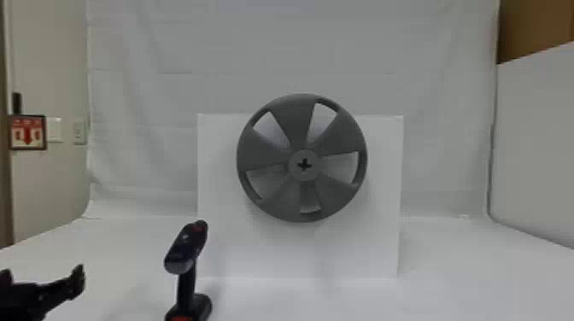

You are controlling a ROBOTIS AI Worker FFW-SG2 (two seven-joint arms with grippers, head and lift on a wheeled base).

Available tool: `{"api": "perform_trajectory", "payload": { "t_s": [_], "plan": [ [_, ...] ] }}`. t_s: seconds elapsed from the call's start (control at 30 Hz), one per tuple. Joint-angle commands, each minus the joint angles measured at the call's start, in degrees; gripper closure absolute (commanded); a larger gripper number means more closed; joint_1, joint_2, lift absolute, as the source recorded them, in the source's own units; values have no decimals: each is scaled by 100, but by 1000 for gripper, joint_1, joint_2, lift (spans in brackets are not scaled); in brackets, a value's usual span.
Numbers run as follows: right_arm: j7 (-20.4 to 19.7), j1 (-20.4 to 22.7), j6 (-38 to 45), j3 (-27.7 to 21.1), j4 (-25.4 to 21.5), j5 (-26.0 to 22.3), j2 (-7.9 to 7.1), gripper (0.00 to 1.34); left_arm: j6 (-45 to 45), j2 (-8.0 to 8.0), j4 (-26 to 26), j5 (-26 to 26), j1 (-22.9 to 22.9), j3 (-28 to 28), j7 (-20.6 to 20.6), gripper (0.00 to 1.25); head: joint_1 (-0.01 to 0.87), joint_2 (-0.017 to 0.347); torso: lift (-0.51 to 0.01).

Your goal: Grasp the drill and bring into the middle of wheel

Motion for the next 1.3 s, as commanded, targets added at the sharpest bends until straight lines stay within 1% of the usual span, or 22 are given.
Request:
{"api": "perform_trajectory", "payload": {
  "t_s": [0.0,1.27],
  "plan": [
    [0,-7,0,26,-7,0,-19,266,-2,0,0,-32,3,-4,-3,56,54,31,-403],
    [0,2,8,34,2,18,-28,266,-28,0,0,-40,3,-4,6,58,54,31,-403]
  ]
}}
